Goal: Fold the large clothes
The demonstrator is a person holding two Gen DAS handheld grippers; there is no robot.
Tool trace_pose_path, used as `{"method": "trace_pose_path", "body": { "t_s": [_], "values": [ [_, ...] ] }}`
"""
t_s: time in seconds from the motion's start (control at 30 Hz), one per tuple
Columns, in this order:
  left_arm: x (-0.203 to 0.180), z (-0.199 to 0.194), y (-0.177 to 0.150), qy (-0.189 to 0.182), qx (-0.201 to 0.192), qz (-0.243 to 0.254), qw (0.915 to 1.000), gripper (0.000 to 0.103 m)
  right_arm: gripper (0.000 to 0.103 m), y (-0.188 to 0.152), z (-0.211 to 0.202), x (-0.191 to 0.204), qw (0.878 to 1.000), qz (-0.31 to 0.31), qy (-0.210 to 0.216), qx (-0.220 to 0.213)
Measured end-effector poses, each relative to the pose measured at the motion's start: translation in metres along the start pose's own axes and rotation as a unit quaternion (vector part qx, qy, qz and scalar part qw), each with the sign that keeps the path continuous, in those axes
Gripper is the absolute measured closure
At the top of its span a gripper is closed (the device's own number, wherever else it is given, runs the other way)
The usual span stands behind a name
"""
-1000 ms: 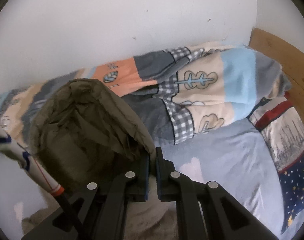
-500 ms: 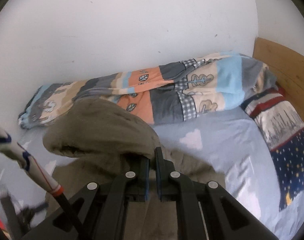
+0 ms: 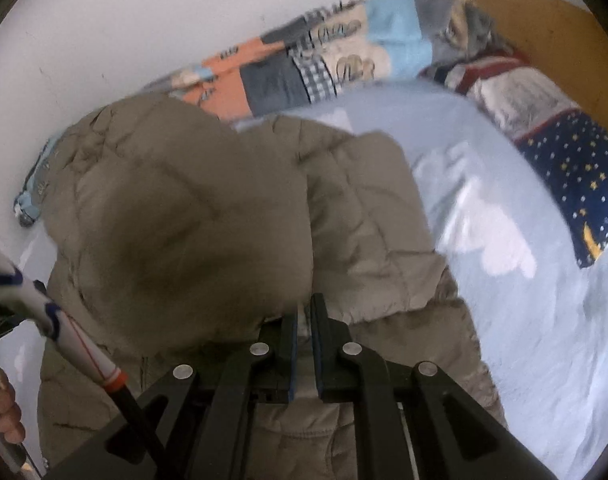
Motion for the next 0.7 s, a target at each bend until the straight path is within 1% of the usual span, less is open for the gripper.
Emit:
{"method": "trace_pose_path", "body": {
  "t_s": [0.03, 0.1, 0.13, 0.17, 0.2, 0.23, 0.27, 0.3, 0.33, 0.37, 0.43, 0.5, 0.63, 0.7],
  "values": [
    [-0.001, 0.003, 0.001, -0.005, 0.003, -0.006, 1.0, 0.022, 0.094, 0.0, -0.001, 0.0, 1.0, 0.002, -0.002, 0.001],
    [-0.003, 0.007, 0.002, -0.016, 0.006, -0.018, 0.9997, 0.022, 0.082, 0.0, -0.006, -0.001, 1.0, 0.002, 0.0, 0.004],
    [-0.005, 0.009, 0.003, -0.028, 0.006, -0.03, 0.9991, 0.022, 0.075, 0.001, -0.007, -0.001, 1.0, 0.003, -0.001, 0.003],
    [-0.007, 0.01, 0.004, -0.04, 0.007, -0.04, 0.9983, 0.022, 0.074, 0.003, -0.012, -0.001, 1.0, 0.007, 0.0, -0.003],
    [-0.008, 0.011, 0.004, -0.046, 0.007, -0.045, 0.9979, 0.022, 0.074, 0.006, -0.019, 0.001, 1.0, 0.014, 0.016, -0.014],
    [-0.009, 0.011, 0.004, -0.05, 0.005, -0.05, 0.9975, 0.022, 0.07, 0.009, -0.023, 0.004, 0.999, 0.021, 0.035, -0.02],
    [-0.01, 0.012, 0.005, -0.049, 0.001, -0.054, 0.9973, 0.022, 0.059, 0.013, -0.028, 0.009, 0.996, 0.041, 0.071, -0.024],
    [-0.011, 0.012, 0.006, -0.051, -0.002, -0.056, 0.9971, 0.022, 0.052, 0.016, -0.029, 0.015, 0.994, 0.055, 0.094, -0.025],
    [-0.012, 0.012, 0.007, -0.053, -0.003, -0.058, 0.9969, 0.022, 0.042, 0.017, -0.029, 0.021, 0.989, 0.075, 0.126, -0.022],
    [-0.013, 0.012, 0.007, -0.057, -0.004, -0.06, 0.9966, 0.022, 0.041, 0.017, -0.025, 0.03, 0.983, 0.092, 0.157, -0.014],
    [-0.014, 0.014, 0.007, -0.071, -0.005, -0.07, 0.995, 0.022, 0.041, 0.017, -0.015, 0.042, 0.978, 0.107, 0.181, -0.003],
    [-0.013, 0.018, 0.006, -0.087, -0.003, -0.086, 0.9924, 0.022, 0.041, 0.018, -0.001, 0.048, 0.976, 0.117, 0.184, 0.002],
    [-0.008, 0.023, 0.008, -0.1, 0.0, -0.108, 0.9891, 0.022, 0.04, 0.03, 0.017, 0.054, 0.965, 0.15, 0.217, -0.001],
    [-0.008, 0.024, 0.01, -0.104, -0.001, -0.112, 0.9883, 0.022, 0.04, 0.032, 0.029, 0.057, 0.963, 0.151, 0.222, 0.003]
  ]
}}
Point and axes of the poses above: each gripper's, at about its wrist camera, not at the fingertips, and z roughly the way its jaws point, x to its left, y to its top, the point moved 10 cm from there along z, roughly the way its jaws point, and after that the axes turned 7 degrees about z, right-handed, at the moved point
